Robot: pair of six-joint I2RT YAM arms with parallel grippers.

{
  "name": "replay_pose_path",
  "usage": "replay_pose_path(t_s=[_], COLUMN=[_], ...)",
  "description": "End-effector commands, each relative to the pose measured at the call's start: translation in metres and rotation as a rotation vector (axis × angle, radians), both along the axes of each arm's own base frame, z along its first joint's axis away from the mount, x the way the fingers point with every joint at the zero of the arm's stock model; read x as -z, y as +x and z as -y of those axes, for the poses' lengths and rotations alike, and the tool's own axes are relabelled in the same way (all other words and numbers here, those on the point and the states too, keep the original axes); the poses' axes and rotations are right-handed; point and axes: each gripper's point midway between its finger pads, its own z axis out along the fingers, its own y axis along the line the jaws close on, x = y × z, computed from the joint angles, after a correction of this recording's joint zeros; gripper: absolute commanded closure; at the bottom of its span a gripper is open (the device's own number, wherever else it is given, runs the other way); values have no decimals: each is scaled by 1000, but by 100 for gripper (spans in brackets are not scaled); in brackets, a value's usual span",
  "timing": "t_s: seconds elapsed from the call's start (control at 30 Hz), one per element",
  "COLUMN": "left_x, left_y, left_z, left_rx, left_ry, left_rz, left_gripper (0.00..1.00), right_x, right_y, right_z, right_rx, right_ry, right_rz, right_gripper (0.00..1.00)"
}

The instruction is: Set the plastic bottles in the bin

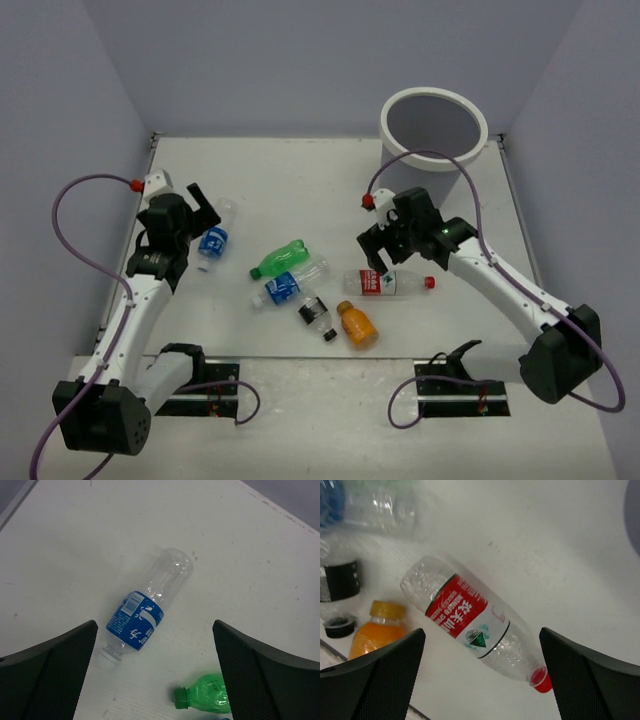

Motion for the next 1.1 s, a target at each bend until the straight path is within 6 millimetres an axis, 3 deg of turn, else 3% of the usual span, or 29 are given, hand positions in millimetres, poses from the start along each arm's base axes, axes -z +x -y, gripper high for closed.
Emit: replay_pose_path(t_s=[0.0, 0.33, 0.6, 0.7, 0.8, 0.97, 1.07], left_x=[3, -1, -6, -7, -9, -13, -15], left_y=[2, -2, -2, -3, -4, -7, -8], left_z=[0, -4, 1, 0, 0, -2, -3], left_rx=[2, -13, 18, 15, 6, -10, -19], left_ry=[0, 14, 3, 3, -5, -12, -15], left_rz=[3, 25, 42, 48, 55, 72, 81], left_gripper=[0, 0, 0, 0, 0, 0, 0], right_x=[42, 97, 116, 111, 102, 70, 27], right_y=[-27, -24, -23, -23, -18, -4, 10], right_z=[3, -2, 3, 4, 13, 23, 18], right_rx=[-124, -188, -167, -159, -86, 40, 106], right_ry=[-168, -325, -373, -374, -388, -350, -257], right_rz=[-57, -168, -205, -190, -140, 6, 138], right_gripper=[1, 1, 2, 19, 68, 87, 90])
